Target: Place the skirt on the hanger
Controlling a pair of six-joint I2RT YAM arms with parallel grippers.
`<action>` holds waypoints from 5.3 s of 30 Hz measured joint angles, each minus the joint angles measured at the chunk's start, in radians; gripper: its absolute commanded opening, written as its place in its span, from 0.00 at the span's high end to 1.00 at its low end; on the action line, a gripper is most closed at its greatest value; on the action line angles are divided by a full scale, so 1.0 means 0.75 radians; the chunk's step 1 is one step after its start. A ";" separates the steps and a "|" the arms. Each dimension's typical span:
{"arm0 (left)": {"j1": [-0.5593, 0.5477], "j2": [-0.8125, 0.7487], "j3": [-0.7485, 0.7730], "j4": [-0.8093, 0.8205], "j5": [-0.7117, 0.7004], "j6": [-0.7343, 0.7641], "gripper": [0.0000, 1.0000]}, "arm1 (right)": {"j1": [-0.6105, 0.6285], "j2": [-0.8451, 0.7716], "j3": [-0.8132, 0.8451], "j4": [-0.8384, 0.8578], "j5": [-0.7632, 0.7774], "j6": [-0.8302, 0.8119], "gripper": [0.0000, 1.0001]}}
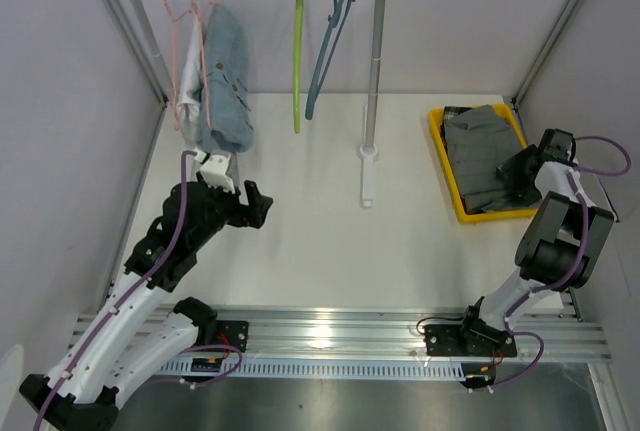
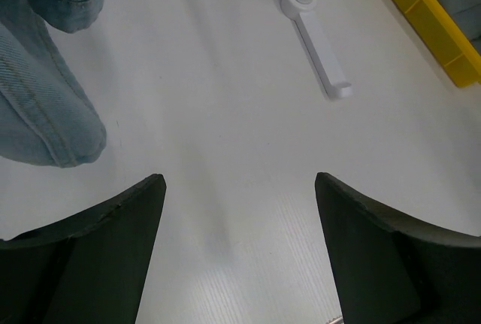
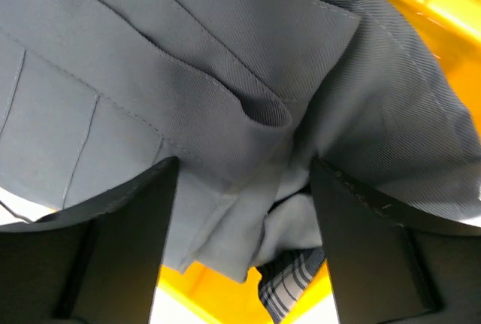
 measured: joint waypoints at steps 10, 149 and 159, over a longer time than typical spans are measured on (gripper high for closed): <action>0.000 -0.020 0.000 0.001 0.001 0.001 0.13 | 0.002 0.013 0.027 0.017 -0.008 0.026 0.62; -0.284 0.577 0.714 -0.040 -0.242 -0.143 1.00 | 0.836 -0.904 -0.083 -0.024 -0.089 0.406 1.00; -0.119 0.543 0.726 -0.086 -0.029 -0.135 1.00 | 0.798 -0.862 0.040 -0.064 -0.279 0.209 1.00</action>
